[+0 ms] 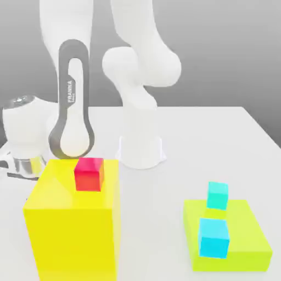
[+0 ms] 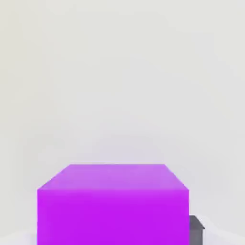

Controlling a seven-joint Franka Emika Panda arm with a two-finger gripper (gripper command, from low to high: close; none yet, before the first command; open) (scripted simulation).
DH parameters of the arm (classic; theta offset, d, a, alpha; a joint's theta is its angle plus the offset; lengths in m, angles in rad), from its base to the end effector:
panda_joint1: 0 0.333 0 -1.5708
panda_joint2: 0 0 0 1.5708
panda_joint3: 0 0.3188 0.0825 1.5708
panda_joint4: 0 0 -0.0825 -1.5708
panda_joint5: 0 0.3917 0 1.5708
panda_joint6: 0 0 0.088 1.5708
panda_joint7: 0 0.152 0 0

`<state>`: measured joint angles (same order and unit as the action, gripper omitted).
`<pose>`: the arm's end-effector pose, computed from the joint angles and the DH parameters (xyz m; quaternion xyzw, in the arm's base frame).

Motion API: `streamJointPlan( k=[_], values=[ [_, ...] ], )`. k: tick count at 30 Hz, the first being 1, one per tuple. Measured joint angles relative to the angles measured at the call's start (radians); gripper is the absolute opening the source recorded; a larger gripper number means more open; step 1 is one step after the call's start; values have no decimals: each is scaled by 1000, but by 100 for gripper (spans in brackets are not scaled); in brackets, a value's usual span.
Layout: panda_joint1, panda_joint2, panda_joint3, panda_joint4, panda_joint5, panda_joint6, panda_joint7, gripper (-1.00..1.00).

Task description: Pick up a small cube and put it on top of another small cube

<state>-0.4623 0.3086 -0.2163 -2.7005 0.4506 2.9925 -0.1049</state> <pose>0.2783 -0.2764 0.0850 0.8752 -0.4837 0.0023 0.0006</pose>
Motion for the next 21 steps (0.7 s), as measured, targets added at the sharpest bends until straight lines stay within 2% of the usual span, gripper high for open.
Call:
streamJointPlan(
  k=[2,5,8,15,21],
  values=[
    [38,-31,-47,-11,-40,-26,38,-100],
    [98,-130,-143,-37,-198,-94,158,-100],
    [114,-221,-190,-43,-347,-172,258,-100],
    [139,-184,-206,171,-504,-411,278,-100],
    [235,-215,-177,361,-703,-597,315,-100]
  ],
)
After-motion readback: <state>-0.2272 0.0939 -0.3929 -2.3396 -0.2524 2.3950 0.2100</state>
